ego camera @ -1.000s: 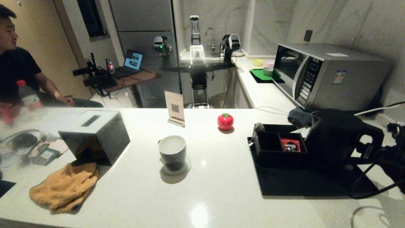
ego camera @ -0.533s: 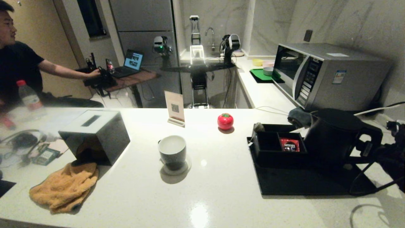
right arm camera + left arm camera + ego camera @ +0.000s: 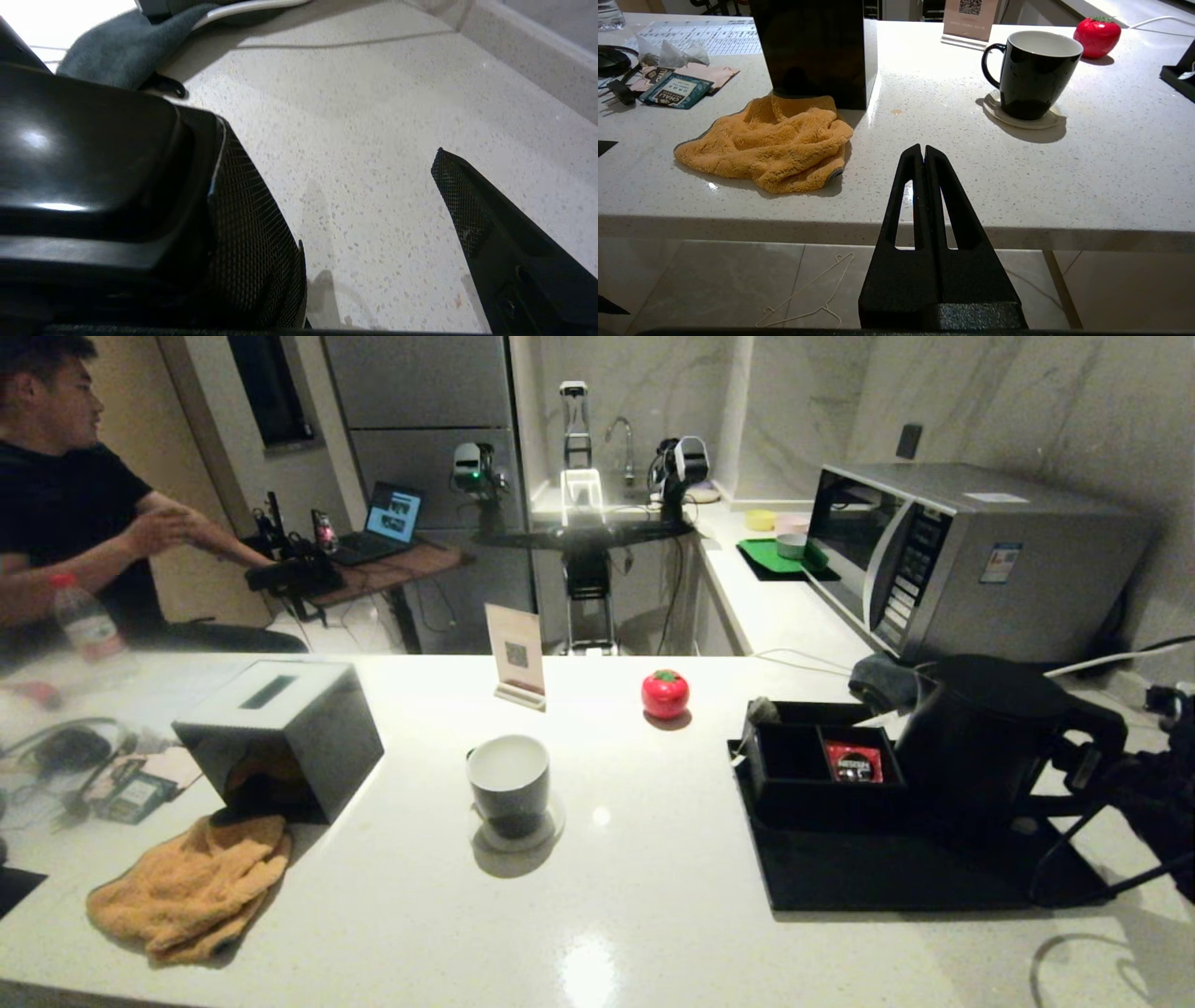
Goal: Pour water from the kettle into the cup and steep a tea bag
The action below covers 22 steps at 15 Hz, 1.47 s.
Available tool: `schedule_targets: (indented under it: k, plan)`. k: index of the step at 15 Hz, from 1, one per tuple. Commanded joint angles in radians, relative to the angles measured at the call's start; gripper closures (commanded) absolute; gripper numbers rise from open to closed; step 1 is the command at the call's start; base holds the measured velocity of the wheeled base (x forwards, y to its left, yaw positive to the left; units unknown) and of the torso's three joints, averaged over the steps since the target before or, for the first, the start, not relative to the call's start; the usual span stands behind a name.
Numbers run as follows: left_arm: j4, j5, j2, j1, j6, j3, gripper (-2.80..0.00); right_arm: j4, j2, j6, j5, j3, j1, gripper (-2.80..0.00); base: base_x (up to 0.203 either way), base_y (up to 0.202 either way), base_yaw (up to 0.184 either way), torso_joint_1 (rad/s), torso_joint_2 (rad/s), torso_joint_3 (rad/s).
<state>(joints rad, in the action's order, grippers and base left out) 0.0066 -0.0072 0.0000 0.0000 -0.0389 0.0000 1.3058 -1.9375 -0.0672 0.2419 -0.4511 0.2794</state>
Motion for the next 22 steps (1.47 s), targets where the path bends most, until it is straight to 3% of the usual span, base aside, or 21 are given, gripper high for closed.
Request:
schedule_targets:
  k: [1,19,20,22]
  plan:
    - [0.0,0.0,0.0,0.0,-0.001,0.0,0.0,0.013,-0.003,0.0,0.002,0.0,0.0,-2.8,0.0,0.0,0.0,0.0,0.0,0.0]
    - [0.0,0.0,0.0,0.0,-0.002,0.0,0.0,0.027,-0.001,0.001,0.0,-0.009,0.0,-2.8,0.0,0.0,0.0,0.0,0.0,0.0]
    - [0.0,0.0,0.0,0.0,-0.001,0.0,0.0,0.027,-0.001,0.001,0.0,-0.009,0.0,0.0,0.0,0.0,0.0,0.0,0.0,0.0]
    - [0.0,0.0,0.0,0.0,-0.001,0.0,0.0,0.027,-0.001,0.001,0.0,-0.009,0.0,0.0,0.0,0.0,0.0,0.0,0.0,0.0]
